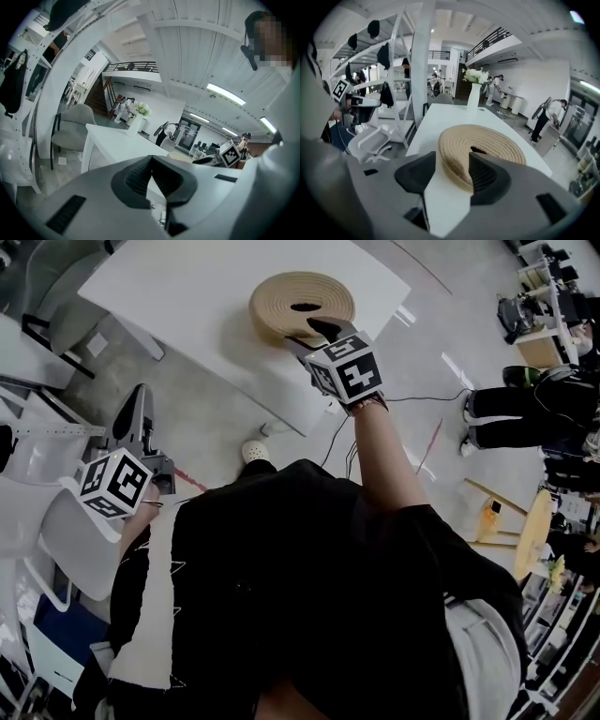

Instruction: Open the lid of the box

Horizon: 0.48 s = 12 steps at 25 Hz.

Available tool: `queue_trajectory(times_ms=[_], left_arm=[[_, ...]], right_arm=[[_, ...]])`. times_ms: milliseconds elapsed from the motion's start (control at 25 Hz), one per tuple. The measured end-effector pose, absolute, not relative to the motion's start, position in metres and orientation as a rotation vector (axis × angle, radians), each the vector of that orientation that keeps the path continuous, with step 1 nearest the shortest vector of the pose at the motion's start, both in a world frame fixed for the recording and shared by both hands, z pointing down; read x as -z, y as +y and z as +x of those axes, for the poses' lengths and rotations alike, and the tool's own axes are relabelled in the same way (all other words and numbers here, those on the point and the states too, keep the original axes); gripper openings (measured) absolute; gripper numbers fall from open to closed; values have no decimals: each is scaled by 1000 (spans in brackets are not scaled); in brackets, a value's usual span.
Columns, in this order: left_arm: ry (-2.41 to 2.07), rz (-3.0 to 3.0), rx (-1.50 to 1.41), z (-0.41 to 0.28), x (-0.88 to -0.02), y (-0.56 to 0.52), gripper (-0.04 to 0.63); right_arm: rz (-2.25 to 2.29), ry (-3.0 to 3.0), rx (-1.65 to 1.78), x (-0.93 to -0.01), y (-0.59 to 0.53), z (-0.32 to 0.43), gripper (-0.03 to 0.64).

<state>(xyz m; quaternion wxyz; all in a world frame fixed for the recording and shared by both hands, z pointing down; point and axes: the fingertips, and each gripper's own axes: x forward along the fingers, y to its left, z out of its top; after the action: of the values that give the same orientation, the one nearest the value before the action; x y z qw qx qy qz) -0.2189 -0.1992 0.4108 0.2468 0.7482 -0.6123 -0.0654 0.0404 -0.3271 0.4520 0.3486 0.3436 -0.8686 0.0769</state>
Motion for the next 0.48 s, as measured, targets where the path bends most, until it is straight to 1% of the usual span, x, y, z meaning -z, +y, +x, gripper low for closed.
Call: queue_trajectory(times_ms=[240,480], left_arm=[[-1680,2023,179,-227,-415,-197,11],[-1684,2019,175,-230,-415,-197,11]], right_arm=[[828,-2164,-98,-471,-325,34,225],[789,-2111,47,-478,-329,30,210]])
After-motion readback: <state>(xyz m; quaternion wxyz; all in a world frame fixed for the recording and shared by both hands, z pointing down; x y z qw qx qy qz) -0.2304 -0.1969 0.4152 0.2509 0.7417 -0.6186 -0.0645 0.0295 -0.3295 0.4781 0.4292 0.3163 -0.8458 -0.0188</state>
